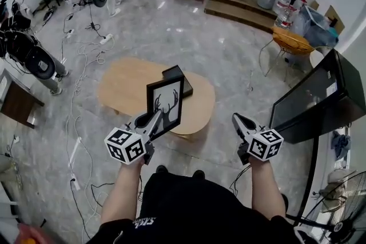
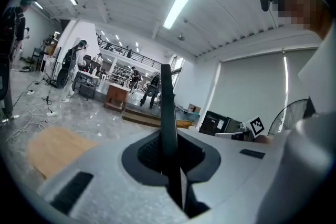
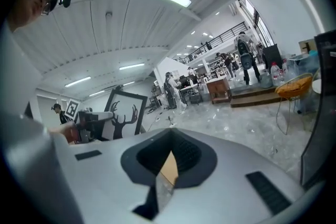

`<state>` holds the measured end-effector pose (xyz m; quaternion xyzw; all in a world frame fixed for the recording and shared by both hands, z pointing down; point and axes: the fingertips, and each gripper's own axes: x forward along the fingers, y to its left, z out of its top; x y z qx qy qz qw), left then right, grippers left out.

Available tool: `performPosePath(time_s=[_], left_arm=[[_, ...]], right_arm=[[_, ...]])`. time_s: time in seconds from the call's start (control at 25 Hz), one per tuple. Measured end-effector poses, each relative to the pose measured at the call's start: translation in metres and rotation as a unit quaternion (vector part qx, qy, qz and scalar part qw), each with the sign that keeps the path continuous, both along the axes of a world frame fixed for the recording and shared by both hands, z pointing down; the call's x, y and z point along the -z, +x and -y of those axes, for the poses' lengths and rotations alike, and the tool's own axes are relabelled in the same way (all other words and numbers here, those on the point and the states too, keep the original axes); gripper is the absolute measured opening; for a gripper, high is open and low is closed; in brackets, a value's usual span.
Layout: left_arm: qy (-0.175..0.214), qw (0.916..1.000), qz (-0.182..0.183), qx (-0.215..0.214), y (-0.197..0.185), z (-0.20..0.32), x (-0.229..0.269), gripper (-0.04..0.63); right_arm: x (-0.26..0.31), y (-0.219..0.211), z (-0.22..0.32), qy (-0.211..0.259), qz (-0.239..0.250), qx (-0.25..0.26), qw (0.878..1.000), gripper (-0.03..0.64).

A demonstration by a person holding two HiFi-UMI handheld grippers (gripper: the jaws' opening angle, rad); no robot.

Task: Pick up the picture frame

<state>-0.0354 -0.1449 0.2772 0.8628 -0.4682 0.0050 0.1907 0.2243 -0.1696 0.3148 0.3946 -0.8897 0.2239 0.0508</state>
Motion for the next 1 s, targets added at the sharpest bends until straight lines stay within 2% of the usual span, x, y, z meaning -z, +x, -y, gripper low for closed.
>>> performPosePath(time_s=[0.24,0.52,0.8,1.0], left_arm=[[0.021,0.9994,0.025,0.008,-0.015,-0.007,0.012,0.032],[0.052,0.9969,0.048,0.034,-0.078,-0.004,0.054,0.032],[0.088,0.9919,0.059,0.071,-0.108,-0.005,0.078,0.032],[0.086,0.9913,0.058,0.082,-0.123,-0.008,0.073,0.032]], right_arm=[[0.036,0.003,-0.008,0.053,0.024,-0.013,0.998,0.003],[0.096,-0.042,-0.008,0.141,0.001,-0.029,0.99,0.003],[0.107,-0.068,-0.006,0.161,-0.013,-0.012,0.987,0.003],[0.106,-0.083,-0.004,0.164,-0.02,-0.006,0.986,0.003]])
